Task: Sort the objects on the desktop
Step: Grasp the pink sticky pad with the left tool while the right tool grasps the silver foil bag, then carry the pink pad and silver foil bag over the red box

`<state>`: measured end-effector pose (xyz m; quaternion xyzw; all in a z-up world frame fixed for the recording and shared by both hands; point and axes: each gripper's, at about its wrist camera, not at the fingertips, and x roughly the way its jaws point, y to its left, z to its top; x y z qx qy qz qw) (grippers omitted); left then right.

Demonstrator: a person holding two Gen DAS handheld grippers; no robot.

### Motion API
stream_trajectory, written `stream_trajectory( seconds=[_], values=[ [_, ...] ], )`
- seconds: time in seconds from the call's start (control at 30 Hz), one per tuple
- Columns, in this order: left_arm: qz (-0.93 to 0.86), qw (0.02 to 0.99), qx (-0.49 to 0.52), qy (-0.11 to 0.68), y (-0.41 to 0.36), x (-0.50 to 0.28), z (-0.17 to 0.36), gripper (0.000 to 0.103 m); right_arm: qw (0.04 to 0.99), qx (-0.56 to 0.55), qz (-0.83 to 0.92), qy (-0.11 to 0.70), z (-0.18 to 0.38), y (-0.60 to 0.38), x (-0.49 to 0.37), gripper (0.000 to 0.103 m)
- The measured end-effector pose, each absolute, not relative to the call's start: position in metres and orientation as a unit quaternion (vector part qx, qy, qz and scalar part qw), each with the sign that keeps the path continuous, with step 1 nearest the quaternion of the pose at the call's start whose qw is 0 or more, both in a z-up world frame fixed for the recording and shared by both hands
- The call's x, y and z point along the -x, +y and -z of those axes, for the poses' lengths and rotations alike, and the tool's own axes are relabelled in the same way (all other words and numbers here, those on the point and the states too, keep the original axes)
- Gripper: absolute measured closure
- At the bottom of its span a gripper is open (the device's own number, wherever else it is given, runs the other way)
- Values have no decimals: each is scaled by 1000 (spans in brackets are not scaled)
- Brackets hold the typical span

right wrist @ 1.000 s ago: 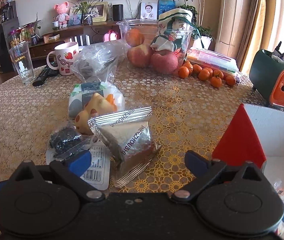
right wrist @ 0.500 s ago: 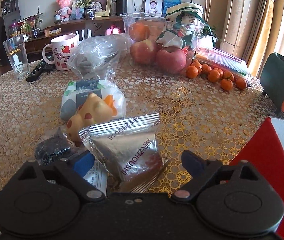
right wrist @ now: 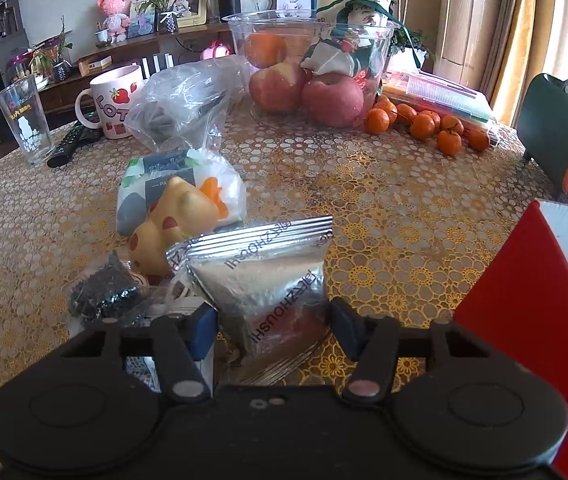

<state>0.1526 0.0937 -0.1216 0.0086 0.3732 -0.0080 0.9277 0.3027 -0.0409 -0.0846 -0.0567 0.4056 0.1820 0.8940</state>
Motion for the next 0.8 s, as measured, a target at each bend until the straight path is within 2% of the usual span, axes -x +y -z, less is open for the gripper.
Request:
stream_trajectory(
  seconds=[0.07,0.8],
  values=[
    [5,928,-5,372,95,-152,121,63,894,48,-175,410,84,-45,-302,47],
    [1,933,-2,359,76,-134,90,63,890,23,-168,422,49,-83,-247,50]
  ],
)
